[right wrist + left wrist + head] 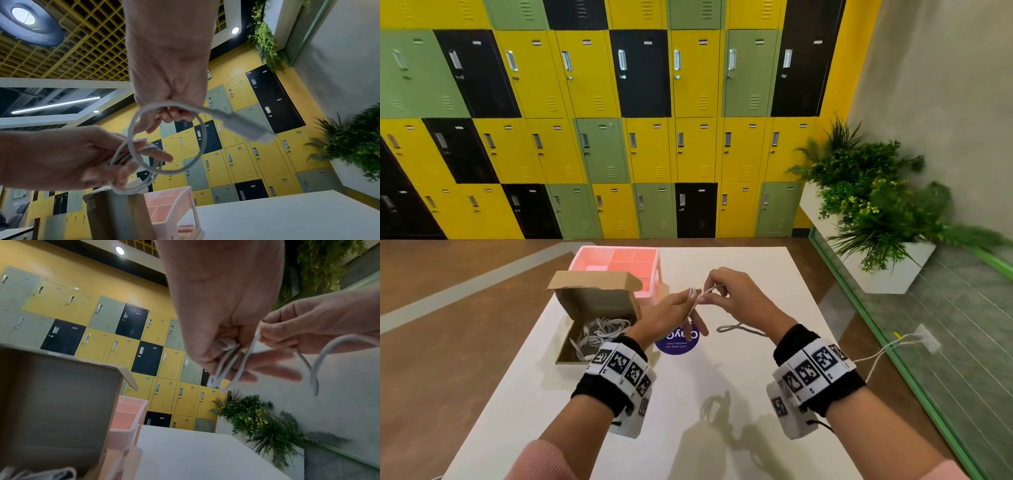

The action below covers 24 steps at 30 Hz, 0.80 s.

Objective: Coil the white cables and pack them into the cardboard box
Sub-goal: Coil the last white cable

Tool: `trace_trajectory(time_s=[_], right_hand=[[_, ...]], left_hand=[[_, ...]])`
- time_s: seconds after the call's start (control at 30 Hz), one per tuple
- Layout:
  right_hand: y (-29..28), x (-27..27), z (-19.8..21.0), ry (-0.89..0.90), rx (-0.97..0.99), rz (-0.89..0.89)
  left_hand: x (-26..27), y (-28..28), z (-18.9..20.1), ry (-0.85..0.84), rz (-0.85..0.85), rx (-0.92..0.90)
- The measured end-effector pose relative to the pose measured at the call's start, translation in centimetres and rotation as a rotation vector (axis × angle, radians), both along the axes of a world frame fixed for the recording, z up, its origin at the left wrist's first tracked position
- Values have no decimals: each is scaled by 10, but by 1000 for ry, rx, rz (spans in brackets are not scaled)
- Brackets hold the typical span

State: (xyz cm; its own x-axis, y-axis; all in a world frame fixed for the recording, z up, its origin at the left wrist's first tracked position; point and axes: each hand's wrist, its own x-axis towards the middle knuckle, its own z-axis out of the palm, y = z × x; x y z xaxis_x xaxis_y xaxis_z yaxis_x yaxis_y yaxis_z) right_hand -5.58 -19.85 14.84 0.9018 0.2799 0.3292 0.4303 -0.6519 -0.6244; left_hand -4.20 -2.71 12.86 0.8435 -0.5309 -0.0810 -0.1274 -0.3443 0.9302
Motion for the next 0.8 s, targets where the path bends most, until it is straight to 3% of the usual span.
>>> trace_trajectory(time_s=[0.27,0.47,0.57,0.67,0.8], right_hand=[[-7,-2,-4,49,276,-40],[-8,2,-10,119,260,-45],[-3,1,-17,195,219,10],[2,-4,-13,310,322,52],[6,-4,-9,227,243,36]], left_hand=[[-3,3,6,273,-70,-329],[4,9,9,478,-149,-551],[4,9,11,516,-109,-622],[4,8,13,542,-35,-697],[5,5,11,502,35,-737]])
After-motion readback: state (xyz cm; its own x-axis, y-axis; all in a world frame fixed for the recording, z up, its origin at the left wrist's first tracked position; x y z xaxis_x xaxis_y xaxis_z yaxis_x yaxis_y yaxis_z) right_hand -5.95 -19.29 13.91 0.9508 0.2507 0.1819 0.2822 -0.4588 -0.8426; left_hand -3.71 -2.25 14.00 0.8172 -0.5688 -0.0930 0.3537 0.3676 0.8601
